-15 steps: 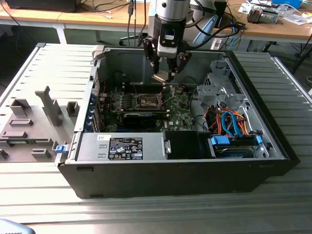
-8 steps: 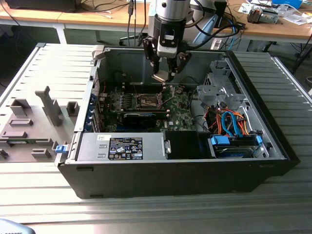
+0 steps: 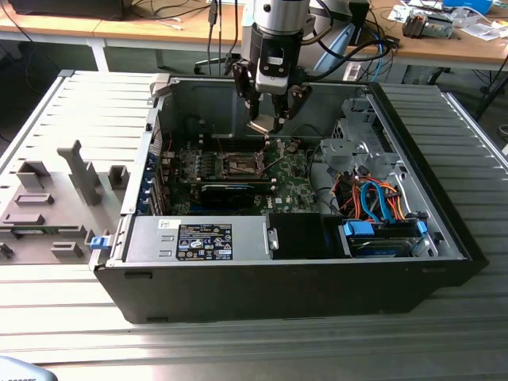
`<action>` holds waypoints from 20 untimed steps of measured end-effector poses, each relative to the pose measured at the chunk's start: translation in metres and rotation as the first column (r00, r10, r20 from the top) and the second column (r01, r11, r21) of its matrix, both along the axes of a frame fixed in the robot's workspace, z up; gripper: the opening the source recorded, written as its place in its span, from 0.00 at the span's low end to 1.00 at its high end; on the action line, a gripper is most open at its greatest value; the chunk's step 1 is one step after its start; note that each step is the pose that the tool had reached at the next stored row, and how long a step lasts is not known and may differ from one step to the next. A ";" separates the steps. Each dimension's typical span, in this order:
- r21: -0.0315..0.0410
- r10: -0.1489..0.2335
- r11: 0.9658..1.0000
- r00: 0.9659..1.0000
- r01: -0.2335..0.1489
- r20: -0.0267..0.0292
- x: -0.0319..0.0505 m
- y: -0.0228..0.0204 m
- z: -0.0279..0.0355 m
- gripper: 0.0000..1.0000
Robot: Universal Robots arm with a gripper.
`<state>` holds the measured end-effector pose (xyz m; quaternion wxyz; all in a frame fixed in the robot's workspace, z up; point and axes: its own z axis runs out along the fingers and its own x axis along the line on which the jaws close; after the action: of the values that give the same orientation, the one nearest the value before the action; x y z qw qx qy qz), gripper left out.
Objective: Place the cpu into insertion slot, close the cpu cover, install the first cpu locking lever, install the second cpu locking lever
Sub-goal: 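Place the cpu into insertion slot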
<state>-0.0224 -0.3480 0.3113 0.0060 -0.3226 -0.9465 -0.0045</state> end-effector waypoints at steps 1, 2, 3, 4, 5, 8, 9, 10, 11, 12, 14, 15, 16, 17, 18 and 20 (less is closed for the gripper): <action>0.000 0.000 1.000 1.000 0.000 0.000 0.0000 0.0000 0.0000 0.55; 0.000 -0.001 1.000 1.000 0.001 0.000 0.0000 0.0000 0.0000 0.55; 0.000 -0.002 1.000 1.000 0.002 0.000 0.0000 0.0000 0.0000 0.55; 0.000 -0.002 1.000 1.000 0.002 0.000 0.0000 0.0000 0.0000 0.55; 0.000 -0.003 1.000 1.000 0.003 0.000 0.0000 0.0000 0.0000 0.55; 0.000 -0.003 1.000 1.000 0.003 0.000 0.0000 0.0000 -0.0001 0.55; 0.000 -0.003 1.000 1.000 0.003 0.000 0.0000 0.0000 -0.0001 0.55; 0.000 -0.003 1.000 1.000 0.003 0.000 -0.0001 0.0000 -0.0001 0.55; 0.000 -0.004 1.000 1.000 0.004 0.000 -0.0001 0.0000 -0.0001 0.55; -0.001 -0.004 1.000 1.000 0.004 0.000 -0.0001 0.0000 -0.0001 0.55; -0.001 -0.005 1.000 1.000 0.005 0.000 0.0000 0.0000 -0.0001 0.55; -0.001 -0.005 1.000 1.000 0.005 0.000 0.0000 0.0000 -0.0001 0.55; -0.001 -0.006 1.000 1.000 0.006 0.000 0.0000 0.0000 -0.0001 0.55; -0.001 -0.006 1.000 1.000 0.006 0.000 0.0000 0.0000 -0.0001 0.55; -0.001 -0.007 1.000 1.000 0.007 0.000 0.0000 0.0000 -0.0001 0.55; -0.001 -0.008 1.000 1.000 0.008 0.000 0.0000 0.0000 -0.0001 0.55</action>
<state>-0.0224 -0.3481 0.3112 0.0059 -0.3265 -0.9452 -0.0043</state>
